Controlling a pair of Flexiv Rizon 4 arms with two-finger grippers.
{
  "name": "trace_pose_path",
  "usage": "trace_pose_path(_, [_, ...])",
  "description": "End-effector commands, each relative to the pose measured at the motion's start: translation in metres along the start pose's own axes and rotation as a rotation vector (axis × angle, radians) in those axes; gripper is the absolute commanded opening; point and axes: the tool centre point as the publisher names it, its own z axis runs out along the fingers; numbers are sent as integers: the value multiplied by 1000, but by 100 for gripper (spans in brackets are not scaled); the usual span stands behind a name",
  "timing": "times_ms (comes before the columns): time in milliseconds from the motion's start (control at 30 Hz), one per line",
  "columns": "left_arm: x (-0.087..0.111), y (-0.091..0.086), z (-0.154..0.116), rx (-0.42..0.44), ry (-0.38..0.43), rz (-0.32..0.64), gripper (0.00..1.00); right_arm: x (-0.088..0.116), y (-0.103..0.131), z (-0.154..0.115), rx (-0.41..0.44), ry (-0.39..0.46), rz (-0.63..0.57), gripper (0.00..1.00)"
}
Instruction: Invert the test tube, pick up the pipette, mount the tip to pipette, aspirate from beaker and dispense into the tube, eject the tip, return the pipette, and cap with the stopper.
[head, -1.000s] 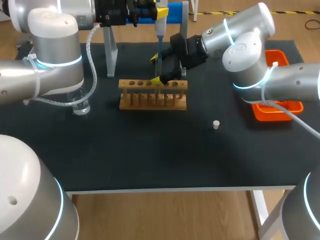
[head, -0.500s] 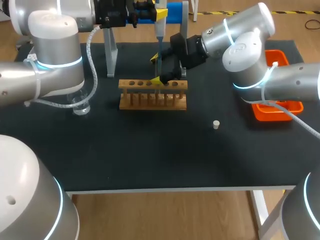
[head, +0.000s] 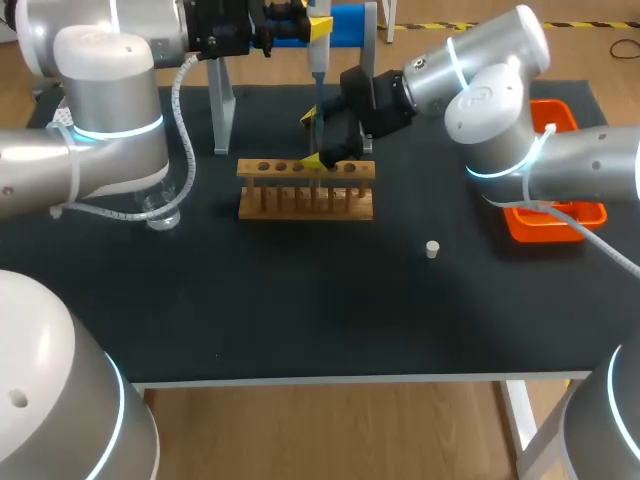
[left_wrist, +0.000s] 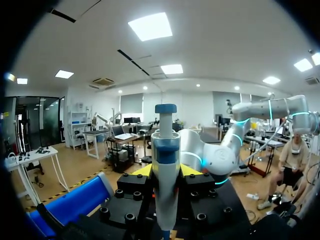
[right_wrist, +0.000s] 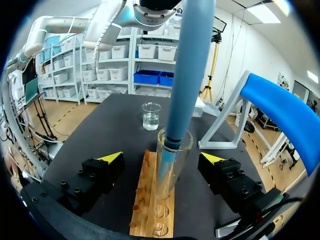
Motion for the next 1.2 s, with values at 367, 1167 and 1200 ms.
trace_pose_path(367, [2,2,-1,0,-7,-1,0,0,1,-1,4,3,1,100])
trace_pose_path(1167, [1,-1,1,1,-10,12,0,0,1,-1,4,3,1,100])
trace_pose_path(1200, [1,-1,1,0,-10,14,0,0,1,-1,4,3,1,100])
